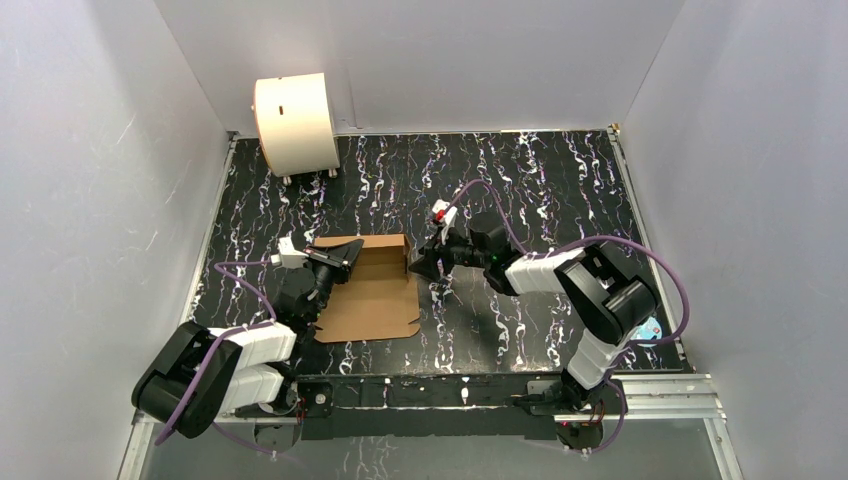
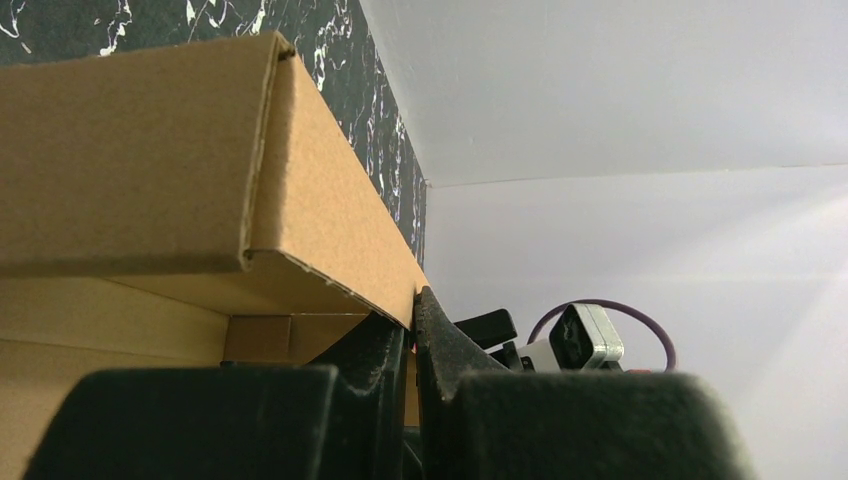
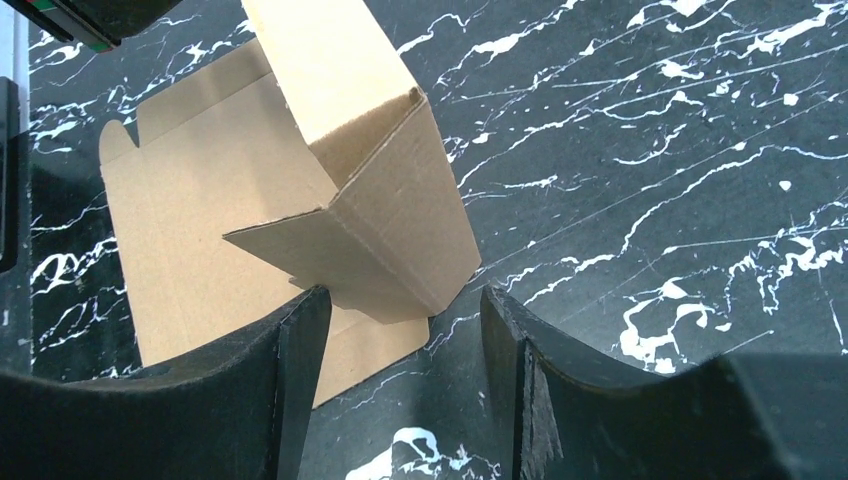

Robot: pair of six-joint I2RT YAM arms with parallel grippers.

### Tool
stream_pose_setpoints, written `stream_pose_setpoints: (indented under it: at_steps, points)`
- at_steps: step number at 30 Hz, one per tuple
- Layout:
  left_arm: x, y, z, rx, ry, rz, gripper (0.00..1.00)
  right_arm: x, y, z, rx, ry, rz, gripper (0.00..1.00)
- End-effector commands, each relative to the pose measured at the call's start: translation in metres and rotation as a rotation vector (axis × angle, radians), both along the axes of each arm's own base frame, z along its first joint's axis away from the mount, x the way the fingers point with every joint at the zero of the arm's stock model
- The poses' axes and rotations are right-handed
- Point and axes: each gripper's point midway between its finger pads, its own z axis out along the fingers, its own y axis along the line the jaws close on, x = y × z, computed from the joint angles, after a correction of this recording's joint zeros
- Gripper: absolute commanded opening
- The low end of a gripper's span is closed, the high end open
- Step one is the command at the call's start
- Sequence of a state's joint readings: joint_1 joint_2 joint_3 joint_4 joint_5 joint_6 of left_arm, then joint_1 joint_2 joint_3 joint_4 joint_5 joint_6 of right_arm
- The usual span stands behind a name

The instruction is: Fold the paper box

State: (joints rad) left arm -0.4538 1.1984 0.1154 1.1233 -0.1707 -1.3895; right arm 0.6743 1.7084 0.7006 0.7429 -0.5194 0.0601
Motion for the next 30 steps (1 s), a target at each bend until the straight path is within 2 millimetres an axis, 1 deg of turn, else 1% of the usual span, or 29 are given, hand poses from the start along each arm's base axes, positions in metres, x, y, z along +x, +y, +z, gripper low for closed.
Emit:
stream_pose_setpoints:
  at_steps: [1, 4, 8, 13, 19, 23, 30]
  points:
    - [-0.003, -0.003, -0.017, 0.077, 0.043, -0.024, 0.00, 0.022, 0.017, 0.037, 0.091, -0.138, -0.042, 0.66]
    - [-0.003, -0.003, -0.016, 0.075, 0.040, -0.026, 0.00, 0.025, 0.018, 0.040, 0.101, -0.156, -0.069, 0.68]
    - [-0.004, -0.005, -0.017, 0.077, 0.044, -0.031, 0.00, 0.029, 0.019, 0.043, 0.108, -0.177, -0.105, 0.67]
    - [-0.005, -0.009, -0.017, 0.075, 0.047, -0.046, 0.00, 0.035, 0.021, 0.044, 0.103, -0.203, -0.134, 0.60]
    - [-0.006, -0.013, -0.017, 0.074, 0.049, -0.057, 0.00, 0.037, 0.026, 0.041, 0.076, -0.243, -0.158, 0.55]
    - [-0.009, -0.019, -0.016, 0.068, 0.047, -0.072, 0.00, 0.040, 0.028, 0.043, 0.072, -0.264, -0.200, 0.49]
    - [-0.012, -0.023, -0.014, 0.059, 0.045, -0.081, 0.00, 0.053, 0.023, 0.045, 0.031, -0.338, -0.298, 0.40]
